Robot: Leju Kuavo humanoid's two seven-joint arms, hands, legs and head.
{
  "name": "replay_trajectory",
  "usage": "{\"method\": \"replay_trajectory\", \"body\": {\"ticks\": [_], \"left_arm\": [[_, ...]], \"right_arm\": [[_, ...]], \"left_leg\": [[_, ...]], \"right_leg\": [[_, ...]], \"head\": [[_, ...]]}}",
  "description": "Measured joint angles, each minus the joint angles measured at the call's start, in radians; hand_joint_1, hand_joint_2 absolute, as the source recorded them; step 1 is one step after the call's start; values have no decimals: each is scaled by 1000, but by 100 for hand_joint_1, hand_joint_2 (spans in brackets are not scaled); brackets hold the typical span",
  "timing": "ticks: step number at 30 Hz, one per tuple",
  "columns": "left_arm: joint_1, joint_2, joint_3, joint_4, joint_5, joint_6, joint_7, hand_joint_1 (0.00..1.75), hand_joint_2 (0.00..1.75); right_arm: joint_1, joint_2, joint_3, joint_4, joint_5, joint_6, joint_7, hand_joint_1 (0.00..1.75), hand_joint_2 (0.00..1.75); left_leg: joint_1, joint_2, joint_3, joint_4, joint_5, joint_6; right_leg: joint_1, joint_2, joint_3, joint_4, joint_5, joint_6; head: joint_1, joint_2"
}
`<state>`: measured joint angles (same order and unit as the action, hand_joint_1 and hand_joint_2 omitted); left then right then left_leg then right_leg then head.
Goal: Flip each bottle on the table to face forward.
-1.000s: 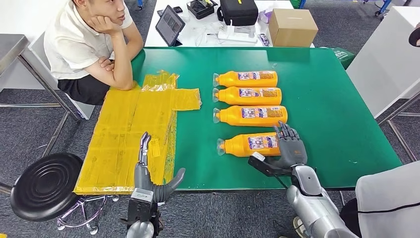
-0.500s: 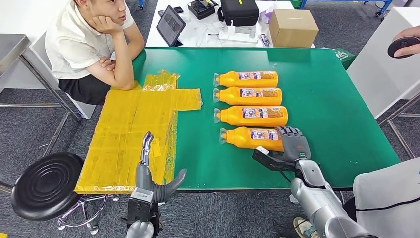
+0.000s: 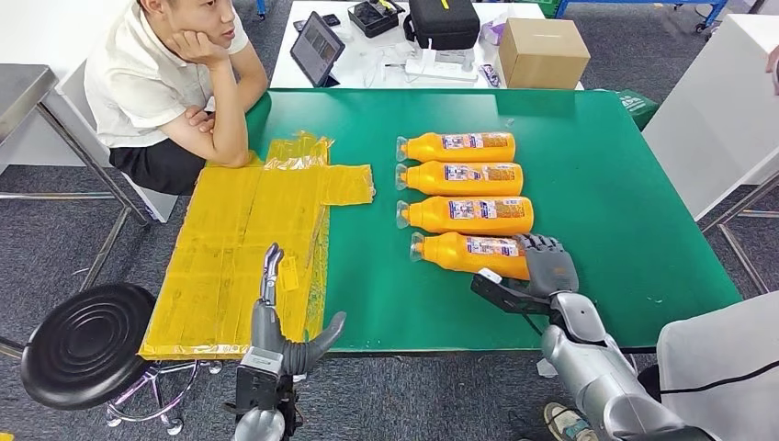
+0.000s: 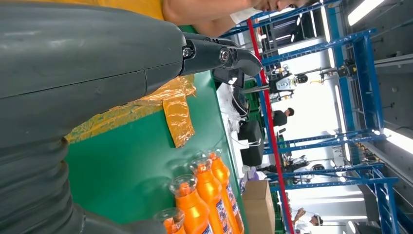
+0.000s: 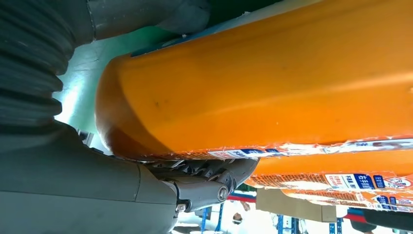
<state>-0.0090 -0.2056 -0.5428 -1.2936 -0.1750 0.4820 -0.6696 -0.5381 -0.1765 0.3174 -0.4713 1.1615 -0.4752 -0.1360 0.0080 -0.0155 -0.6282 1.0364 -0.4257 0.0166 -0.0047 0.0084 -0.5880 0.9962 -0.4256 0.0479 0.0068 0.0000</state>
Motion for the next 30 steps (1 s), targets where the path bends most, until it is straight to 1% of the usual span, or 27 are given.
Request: {"method": "replay_trajectory", "body": {"ticks": [2,5,7,9,11,14,16,21,23,26,30], "left_arm": [[1,0,0,0,12,-4,-1,0,175],[4,0,1,-1,55,-25,-2,0,175],[8,0,3,-6,99,-54,0,0,175],[12,0,11,-21,171,-115,11,0,175],[14,1,29,-36,259,-196,38,0,175],[19,0,63,-48,375,-301,91,0,175],[23,0,81,-53,416,-337,116,0,175],[27,0,101,-60,441,-355,134,0,175],[29,0,105,-62,467,-376,159,0,175],[33,0,106,-62,508,-422,195,0,175],[36,2,98,-64,518,-453,206,0,175]], "right_arm": [[1,-1,-8,6,-40,14,-48,175,175],[16,10,-59,6,-203,62,-210,175,175],[35,26,-96,-7,-285,81,-289,175,175],[63,48,-116,-42,-347,107,-334,175,175],[93,69,-127,-94,-419,162,-369,175,175],[140,92,-129,-188,-515,248,-391,175,175],[174,105,-125,-251,-561,284,-389,175,175],[222,123,-115,-340,-589,306,-381,175,175],[233,127,-108,-366,-603,318,-381,175,175],[251,134,-83,-407,-627,339,-379,175,175],[266,154,-38,-454,-656,354,-368,175,175]], "left_leg": [[0,0,0,0,0,0],[0,1,1,0,0,0],[1,3,2,0,-1,-1],[1,5,5,0,-3,-2],[2,7,7,0,-4,-3],[3,7,7,0,-3,-3],[3,7,5,0,-3,-4],[3,6,3,0,-1,-4],[3,6,1,0,-1,-4],[3,6,-2,0,-1,-3],[3,6,-5,0,-1,-3]], "right_leg": [[0,0,0,0,0,0],[0,0,2,0,0,0],[1,2,2,0,0,0],[1,4,3,0,0,-1],[2,6,4,0,0,-1],[3,6,4,0,1,-2],[3,6,3,0,1,-3],[3,5,2,0,1,-3],[3,5,0,0,1,-3],[3,5,-3,0,1,-3],[3,5,-6,0,2,-3]], "head": [[0,0],[0,0],[0,0],[0,0],[0,0],[0,0],[0,0],[0,0],[0,0],[0,0],[0,0]]}}
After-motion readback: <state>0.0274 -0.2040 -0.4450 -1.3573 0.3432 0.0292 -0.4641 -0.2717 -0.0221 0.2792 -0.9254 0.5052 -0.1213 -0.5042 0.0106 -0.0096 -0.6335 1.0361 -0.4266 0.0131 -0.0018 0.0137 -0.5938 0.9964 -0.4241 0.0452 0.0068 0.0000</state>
